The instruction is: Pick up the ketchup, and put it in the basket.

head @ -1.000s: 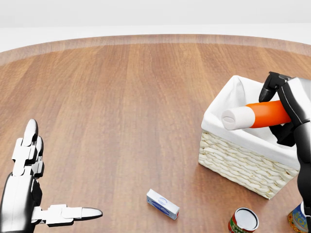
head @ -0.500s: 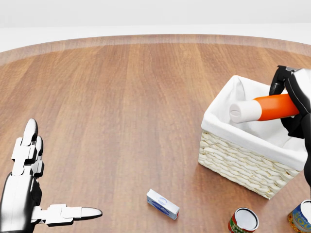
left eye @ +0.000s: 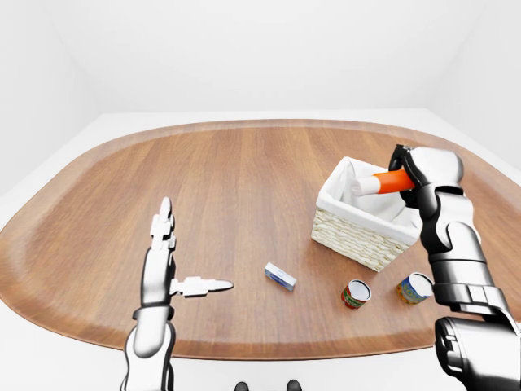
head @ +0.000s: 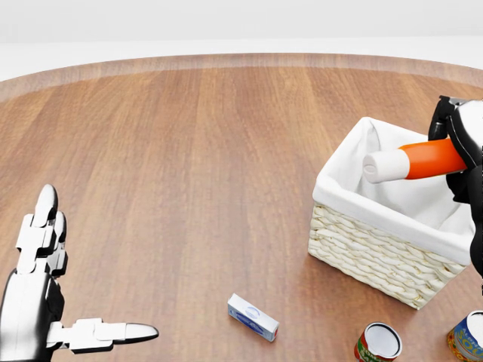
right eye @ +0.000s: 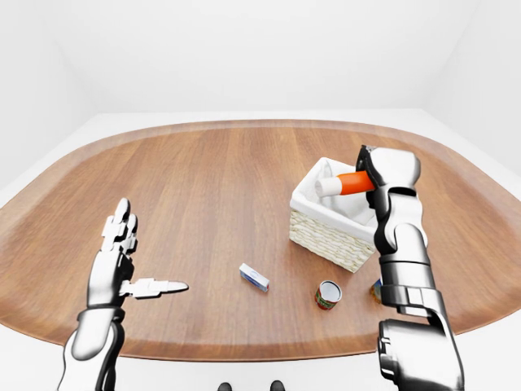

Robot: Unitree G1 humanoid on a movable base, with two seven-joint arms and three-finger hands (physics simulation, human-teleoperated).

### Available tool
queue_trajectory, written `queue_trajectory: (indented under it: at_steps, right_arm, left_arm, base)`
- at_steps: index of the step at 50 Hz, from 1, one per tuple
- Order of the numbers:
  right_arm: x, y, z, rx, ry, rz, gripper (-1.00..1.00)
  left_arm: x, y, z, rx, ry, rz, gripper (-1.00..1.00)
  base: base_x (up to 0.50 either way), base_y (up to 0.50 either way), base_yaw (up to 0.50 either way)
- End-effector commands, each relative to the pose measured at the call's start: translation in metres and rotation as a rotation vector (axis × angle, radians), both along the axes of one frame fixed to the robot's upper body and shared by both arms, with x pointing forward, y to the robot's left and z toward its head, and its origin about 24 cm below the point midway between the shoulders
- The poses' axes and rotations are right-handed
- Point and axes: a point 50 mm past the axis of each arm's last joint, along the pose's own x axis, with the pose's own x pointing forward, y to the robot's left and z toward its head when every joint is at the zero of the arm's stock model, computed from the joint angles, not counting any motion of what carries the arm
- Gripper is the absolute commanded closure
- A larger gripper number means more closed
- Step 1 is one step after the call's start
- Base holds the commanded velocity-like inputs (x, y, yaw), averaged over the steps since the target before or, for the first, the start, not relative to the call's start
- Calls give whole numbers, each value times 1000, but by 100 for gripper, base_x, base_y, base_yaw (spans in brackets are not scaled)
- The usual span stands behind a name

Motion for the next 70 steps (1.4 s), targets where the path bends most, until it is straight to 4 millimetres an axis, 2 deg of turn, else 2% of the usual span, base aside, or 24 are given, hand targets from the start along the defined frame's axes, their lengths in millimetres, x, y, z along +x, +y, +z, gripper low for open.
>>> queue_trajectory:
  at_steps: [1, 11, 38, 46, 70]
  right_arm:
    - [11, -4, -7, -33, -16, -30, 100]
    - [19, -3, -12, -49, -27, -39, 100]
    - [22, -4, -29, -41, -14, -52, 100]
    - [24, -4, -28, -35, -13, -56, 100]
    - [33, -3, -46, 8, -7, -98, 100]
  left_arm:
    - [-1, 1, 1, -3, -3, -1, -100]
    - [-1, 0, 4, -2, -2, -4, -100]
    - [-2, 1, 2, -3, -4, -2, -100]
    - [-1, 1, 2, -4, -5, -2, -100]
    - [0, 1, 1, -3, -6, 1, -100]
  base:
    - [0, 0, 0]
    - [0, 0, 0]
    - [0, 0, 0]
    - [0, 0, 0]
    - [0, 0, 0]
